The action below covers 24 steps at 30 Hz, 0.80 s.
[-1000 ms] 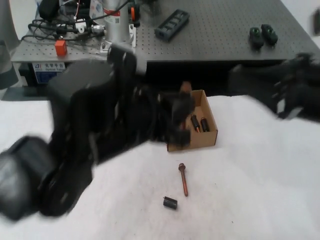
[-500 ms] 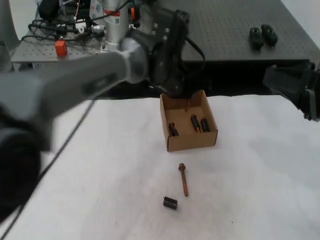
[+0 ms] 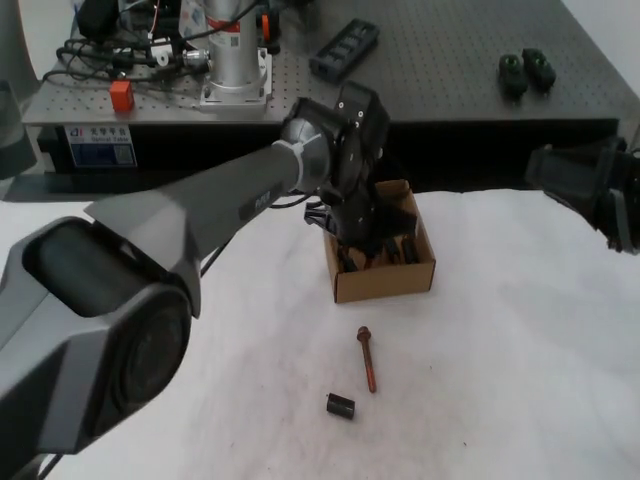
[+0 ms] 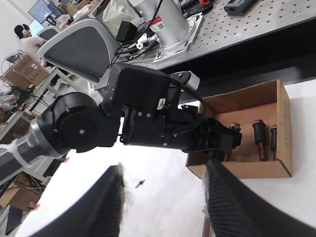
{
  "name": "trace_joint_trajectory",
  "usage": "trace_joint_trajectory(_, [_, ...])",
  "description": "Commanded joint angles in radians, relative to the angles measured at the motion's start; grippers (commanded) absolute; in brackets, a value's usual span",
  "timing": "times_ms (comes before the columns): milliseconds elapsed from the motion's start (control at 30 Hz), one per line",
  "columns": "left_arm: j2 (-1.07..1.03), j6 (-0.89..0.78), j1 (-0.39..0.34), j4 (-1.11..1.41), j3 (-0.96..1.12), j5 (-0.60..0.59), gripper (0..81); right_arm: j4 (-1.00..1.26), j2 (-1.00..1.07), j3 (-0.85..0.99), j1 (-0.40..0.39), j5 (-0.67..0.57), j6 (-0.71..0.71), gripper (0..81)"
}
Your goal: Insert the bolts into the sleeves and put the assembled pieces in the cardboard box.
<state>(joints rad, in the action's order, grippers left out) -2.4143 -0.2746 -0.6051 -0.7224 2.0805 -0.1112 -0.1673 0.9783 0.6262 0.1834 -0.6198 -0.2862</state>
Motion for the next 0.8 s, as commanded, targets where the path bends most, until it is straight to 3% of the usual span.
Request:
trace_joint_trajectory(0, [0.016,-0.018,0.004,0.002,0.019,-0.04,34.9,-0.017,-0.004,0.001,0.001,0.016,0.021,37.8])
trace_joint_trajectory(100, [0.053,0.0,0.004,-0.049,0.019,-0.05,37.4,-0.157,0.002,0.017,-0.026,0.129,0.091,37.8])
trace_joint_trajectory(167, [0.102,0.063,0.009,-0.111,0.019,0.01,36.1,-0.287,0.027,0.046,-0.074,0.24,0.166,37.8])
trace_joint_trajectory(300, [0.216,0.156,0.03,-0.284,0.019,0.405,27.0,-0.412,0.149,0.105,-0.201,0.374,0.228,37.8])
trace_joint_trajectory(367, [0.271,0.16,0.058,-0.342,-0.001,0.519,22.7,-0.417,0.227,0.141,-0.261,0.386,0.228,37.8])
trace_joint_trajectory(533, [0.425,0.157,0.13,-0.347,-0.198,0.527,20.2,-0.417,0.449,0.269,-0.405,0.458,0.239,37.8])
trace_joint_trajectory(767, [0.666,0.211,0.145,-0.192,-0.611,0.494,20.2,-0.474,0.752,0.498,-0.517,0.509,0.257,37.8])
